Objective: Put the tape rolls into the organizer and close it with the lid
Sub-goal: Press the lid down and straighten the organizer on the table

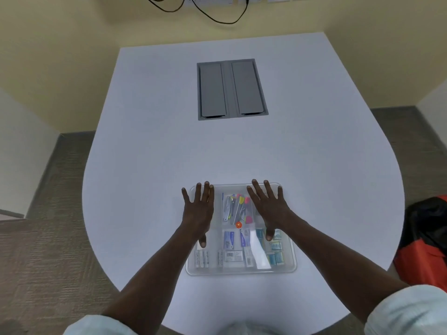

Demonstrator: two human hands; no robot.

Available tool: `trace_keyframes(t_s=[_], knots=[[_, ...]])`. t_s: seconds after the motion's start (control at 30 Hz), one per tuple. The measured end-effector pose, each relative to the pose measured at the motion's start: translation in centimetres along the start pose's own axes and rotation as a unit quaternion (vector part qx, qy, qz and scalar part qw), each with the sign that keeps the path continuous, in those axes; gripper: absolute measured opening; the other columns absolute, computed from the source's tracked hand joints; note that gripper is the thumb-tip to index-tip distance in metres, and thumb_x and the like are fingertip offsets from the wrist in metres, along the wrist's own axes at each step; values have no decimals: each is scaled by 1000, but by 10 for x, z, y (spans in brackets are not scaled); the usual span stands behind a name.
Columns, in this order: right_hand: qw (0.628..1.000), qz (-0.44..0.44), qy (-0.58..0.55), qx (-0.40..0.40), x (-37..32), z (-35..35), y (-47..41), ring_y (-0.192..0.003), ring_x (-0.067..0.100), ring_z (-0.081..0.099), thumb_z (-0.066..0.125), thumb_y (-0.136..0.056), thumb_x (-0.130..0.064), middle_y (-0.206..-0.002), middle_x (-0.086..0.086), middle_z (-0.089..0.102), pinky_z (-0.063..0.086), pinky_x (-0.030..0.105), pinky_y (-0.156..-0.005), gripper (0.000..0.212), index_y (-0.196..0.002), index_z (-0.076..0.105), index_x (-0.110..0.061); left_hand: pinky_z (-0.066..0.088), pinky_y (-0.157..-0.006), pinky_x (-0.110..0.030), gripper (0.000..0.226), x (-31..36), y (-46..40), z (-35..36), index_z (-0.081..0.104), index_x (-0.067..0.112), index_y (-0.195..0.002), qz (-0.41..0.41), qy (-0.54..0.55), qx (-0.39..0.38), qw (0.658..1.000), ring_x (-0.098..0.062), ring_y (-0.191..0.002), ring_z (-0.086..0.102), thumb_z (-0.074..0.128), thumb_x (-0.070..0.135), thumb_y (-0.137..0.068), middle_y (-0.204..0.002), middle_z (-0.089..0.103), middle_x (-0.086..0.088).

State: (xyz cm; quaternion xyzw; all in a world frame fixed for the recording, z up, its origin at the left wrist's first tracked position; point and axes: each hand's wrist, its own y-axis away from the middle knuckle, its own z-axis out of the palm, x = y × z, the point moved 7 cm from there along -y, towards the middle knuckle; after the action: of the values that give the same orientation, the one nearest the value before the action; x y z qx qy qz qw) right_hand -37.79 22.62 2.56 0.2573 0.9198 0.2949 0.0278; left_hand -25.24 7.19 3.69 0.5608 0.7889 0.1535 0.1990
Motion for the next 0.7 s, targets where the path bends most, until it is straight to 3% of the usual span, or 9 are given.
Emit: trace_keyframes(t_s=[0.2, 0.33, 0.4, 0.53, 0.63, 0.7], knots=[[999, 5, -8, 33, 0, 3, -11, -145, 48, -7, 86, -64, -30, -160, 14, -18, 16, 63, -113, 133, -150, -14, -12, 6, -110, -79, 161, -5, -13, 15, -19, 1, -153, 24, 51, -63, 996, -46, -152, -16, 97, 38, -48, -162, -29, -16], [1000, -15, -10, 20, 0, 4, -9, -145, 47, -8, 89, -56, -37, -157, 13, -25, 21, 65, -113, 142, -151, -13, -12, 7, -112, -77, 172, -6, -12, 14, -22, 4, -153, 29, 84, -83, 993, -45, -151, -21, 99, 44, -38, -161, -34, -13], [1000, -19, -18, 13, 1, 3, -6, -145, 46, -9, 92, -48, -42, -158, 12, -25, 17, 64, -114, 150, -151, -13, -12, 8, -115, -73, 173, -5, -11, 13, -22, 3, -153, 33, 83, -81, 993, -46, -151, -21, 99, 45, -37, -162, -32, -14], [999, -1, -14, 42, -1, -2, 0, -142, 54, -11, 90, -55, -40, -149, 20, -34, 11, 64, -113, 145, -149, -16, -10, 10, -118, -68, 170, -3, -9, 15, -23, 0, -151, 19, 81, -66, 994, -45, -145, -27, 96, 42, -38, -154, -39, -20], [997, 40, -42, 46, 6, -1, 6, -137, 61, -12, 89, -56, -40, -141, 32, -33, 13, 64, -115, 144, -148, -16, -4, 14, -122, -66, 143, -8, -5, 15, -18, -9, -150, -19, 80, -22, 996, -61, -145, -14, 90, 29, -65, -140, -39, -38], [995, 59, -69, 49, 14, 1, 11, -139, 59, -7, 88, -58, -41, -142, 38, -30, 14, 61, -117, 142, -148, -15, 0, 8, -123, -60, 152, -12, -4, 17, -18, -13, -148, -27, 91, -37, 995, -60, -146, -9, 93, 38, -58, -148, -30, -42]])
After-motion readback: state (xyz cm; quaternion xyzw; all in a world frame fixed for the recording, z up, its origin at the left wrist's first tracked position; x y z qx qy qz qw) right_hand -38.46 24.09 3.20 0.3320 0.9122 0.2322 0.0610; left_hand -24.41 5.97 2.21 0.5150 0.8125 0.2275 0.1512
